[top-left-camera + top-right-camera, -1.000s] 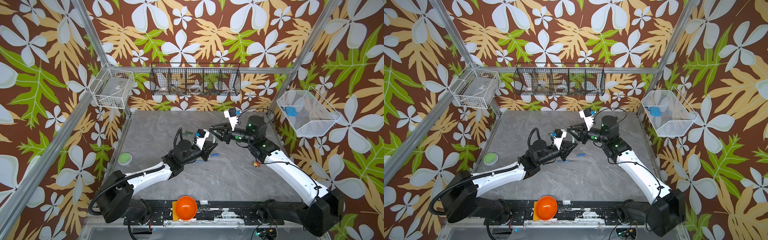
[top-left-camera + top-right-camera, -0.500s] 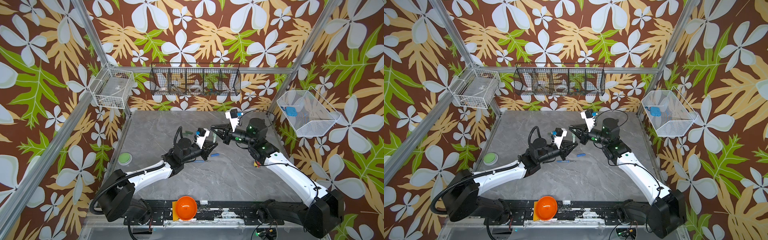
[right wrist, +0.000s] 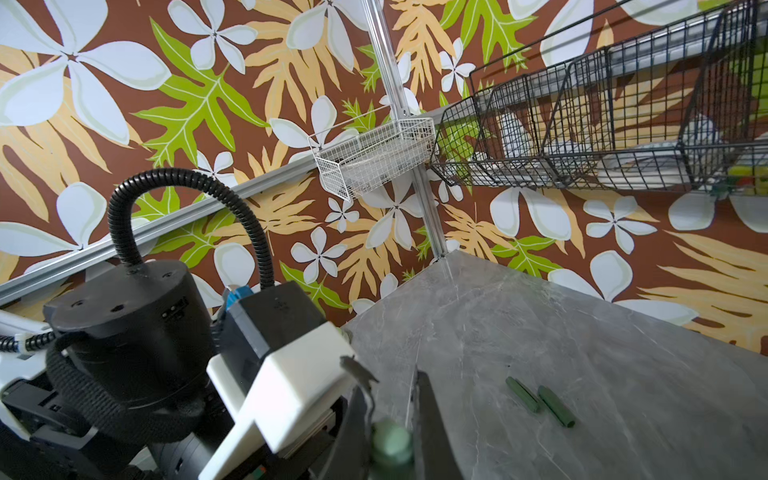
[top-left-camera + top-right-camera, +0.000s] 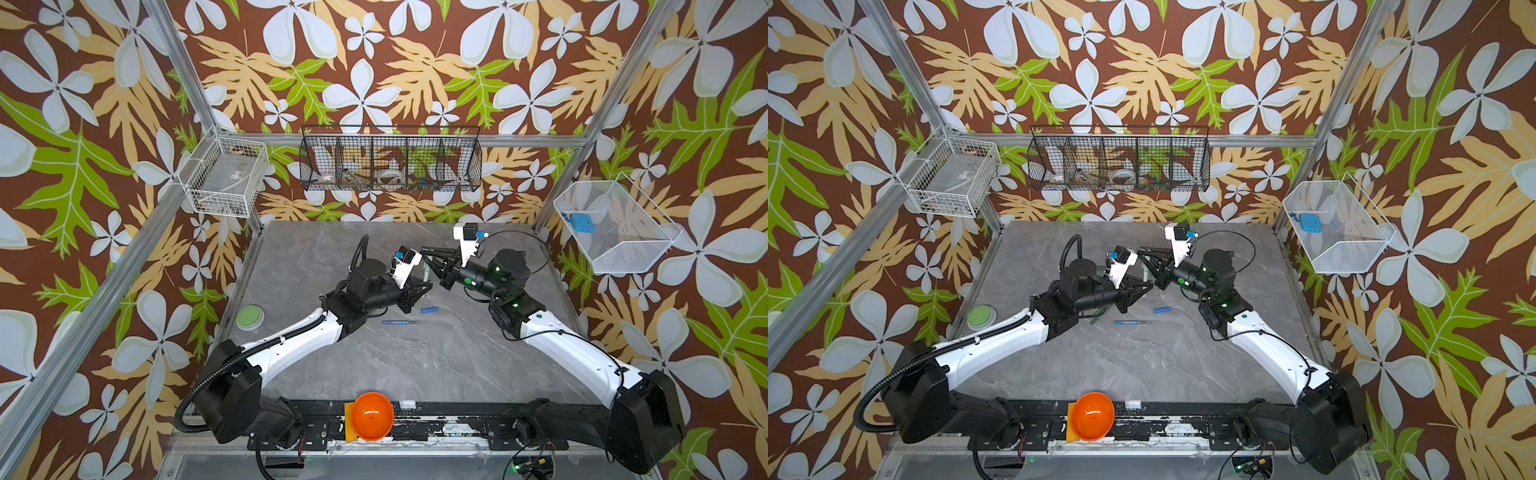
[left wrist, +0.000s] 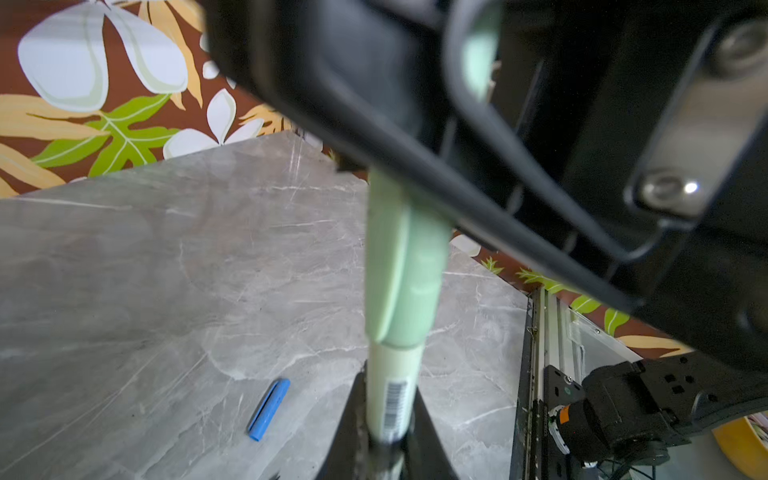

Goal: Insert the pens into the pen caps
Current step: 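Lower the capped light green pen toward the table with the left gripper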

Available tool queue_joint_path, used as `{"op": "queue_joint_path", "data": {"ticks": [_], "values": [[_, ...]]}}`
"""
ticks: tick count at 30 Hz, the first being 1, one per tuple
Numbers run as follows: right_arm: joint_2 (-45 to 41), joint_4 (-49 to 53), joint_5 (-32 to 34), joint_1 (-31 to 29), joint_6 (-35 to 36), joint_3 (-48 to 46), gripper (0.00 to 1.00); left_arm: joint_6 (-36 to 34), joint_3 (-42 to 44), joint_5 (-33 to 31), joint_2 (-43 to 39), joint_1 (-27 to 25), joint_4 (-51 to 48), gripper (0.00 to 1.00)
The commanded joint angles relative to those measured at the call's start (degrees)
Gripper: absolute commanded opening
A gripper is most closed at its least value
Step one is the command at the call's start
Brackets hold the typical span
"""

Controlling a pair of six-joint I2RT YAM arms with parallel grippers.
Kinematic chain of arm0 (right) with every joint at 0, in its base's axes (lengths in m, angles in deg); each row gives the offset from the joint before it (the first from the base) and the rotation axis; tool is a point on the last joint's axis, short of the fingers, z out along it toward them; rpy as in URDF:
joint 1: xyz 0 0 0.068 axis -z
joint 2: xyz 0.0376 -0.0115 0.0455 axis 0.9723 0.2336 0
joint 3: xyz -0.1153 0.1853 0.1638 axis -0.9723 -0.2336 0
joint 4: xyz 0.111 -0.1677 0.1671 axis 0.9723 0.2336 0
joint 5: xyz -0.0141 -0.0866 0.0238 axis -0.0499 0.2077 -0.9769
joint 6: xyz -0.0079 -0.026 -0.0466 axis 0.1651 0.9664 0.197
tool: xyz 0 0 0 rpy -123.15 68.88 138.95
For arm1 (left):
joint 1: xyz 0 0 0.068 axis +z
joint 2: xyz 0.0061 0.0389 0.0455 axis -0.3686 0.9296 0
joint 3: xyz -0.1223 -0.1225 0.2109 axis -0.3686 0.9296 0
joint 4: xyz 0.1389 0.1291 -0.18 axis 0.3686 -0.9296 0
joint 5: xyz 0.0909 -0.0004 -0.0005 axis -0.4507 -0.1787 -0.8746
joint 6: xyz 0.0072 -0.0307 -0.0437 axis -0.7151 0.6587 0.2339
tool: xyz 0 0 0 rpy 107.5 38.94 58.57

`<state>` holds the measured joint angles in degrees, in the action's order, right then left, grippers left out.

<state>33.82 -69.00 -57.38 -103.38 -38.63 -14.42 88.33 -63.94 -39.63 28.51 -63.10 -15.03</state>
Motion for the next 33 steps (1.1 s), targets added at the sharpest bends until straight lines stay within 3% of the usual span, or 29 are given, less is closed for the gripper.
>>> {"op": "queue_joint_path", "data": {"ticks": [1,5,8,9,12,14,17,19,25,29,33], "values": [[-1.02,12.57,-6.62,-0.97,-1.47,-0.65,0.0,-0.12,-1.92,-6.87,-1.98,0.78,36.35,0.0],[-3.42,14.94,-1.36,1.39,-0.53,1.48,0.0,-3.69,-0.31,-7.2,-3.81,0.71,25.39,0.0],[-5.58,16.99,1.28,5.57,0.07,3.94,0.33,-4.67,2.48,-6.41,-5.49,0.72,14.13,0.0],[-6.28,18.22,1.41,7.31,0.6,5.08,0.39,-4.25,3.5,-6.25,-6.23,0.73,10.42,0.0],[-7.97,21.93,2.3,11.22,2.86,8.18,0.48,-2.76,7.56,-6.93,-9.54,0.78,3.15,0.0],[-8.26,25.74,3.72,11.69,5.88,10.57,0.52,-1.39,10.62,-10.77,-12.62,0.78,0.32,0.0],[-6.23,32.36,5.2,11.7,9.29,13.49,0.54,0.31,12.88,-19.82,-15.68,1.79,-6.81,0.0],[-4.35,34.37,4.74,11.69,9.8,13.55,0.54,2.17,12.94,-22.38,-15.4,4.99,-11.96,0.0],[1.29,36.3,5.71,9.42,12.34,11.64,0.54,4.8,11.15,-20.23,-5.69,18.65,-22.36,0.0],[5.37,35.86,4.85,8.55,12.88,11.9,0.54,4.08,8.15,-21.06,2.83,22.49,-26.9,0.0],[8.34,34.32,3.73,8.44,12.71,12.07,0.54,4.04,6.4,-22.19,8.26,22.97,-28.99,0.0]]}}
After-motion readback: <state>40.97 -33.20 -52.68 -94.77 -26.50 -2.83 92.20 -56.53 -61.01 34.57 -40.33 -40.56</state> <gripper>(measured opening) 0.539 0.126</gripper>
